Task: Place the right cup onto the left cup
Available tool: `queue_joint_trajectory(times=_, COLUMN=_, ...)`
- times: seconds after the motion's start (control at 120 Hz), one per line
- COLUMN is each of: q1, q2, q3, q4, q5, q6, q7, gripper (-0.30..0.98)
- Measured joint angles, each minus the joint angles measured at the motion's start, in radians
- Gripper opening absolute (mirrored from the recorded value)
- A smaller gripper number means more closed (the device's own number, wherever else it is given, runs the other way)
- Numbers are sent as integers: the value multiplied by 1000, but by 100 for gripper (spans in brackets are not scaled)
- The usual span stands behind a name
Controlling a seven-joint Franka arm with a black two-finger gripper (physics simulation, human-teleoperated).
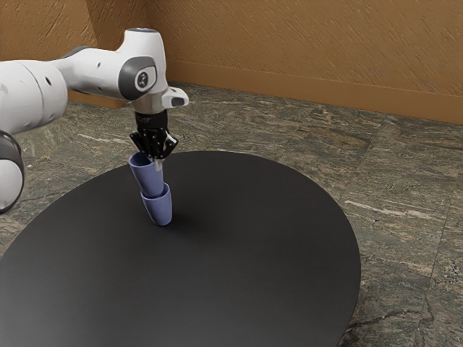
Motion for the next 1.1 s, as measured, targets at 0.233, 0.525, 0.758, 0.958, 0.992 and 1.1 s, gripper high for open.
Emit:
queue_joint_trajectory(times=0.233, q1=1, q2=13, q3=-1, q4=0, q5=-1, q6=7, q7=1, gripper=-10)
queue_joint_trajectory(times=0.525, q1=0, q2=23, q3=0, q4=-1, q5=0, q6=19, q7=4, gripper=4)
queue_joint_trajectory(times=0.758, q1=-2, q2=5, q3=-3, q4=-2, q5=-1, q6=32, q7=6, gripper=25)
queue_joint_trajectory(times=0.958, q1=-4, q2=-70, q3=-11, q4=-24, q5=-1, q6=29, q7=8, gripper=33)
queue_joint_trajectory(times=0.992, q1=-5, q2=-83, q3=-13, q4=-31, q5=-1, q6=28, q7=8, gripper=34)
queue_joint_trajectory(times=1.1, q1=-10, q2=-125, q3=-18, q4=-53, q5=-2, q6=23, q7=9, gripper=36)
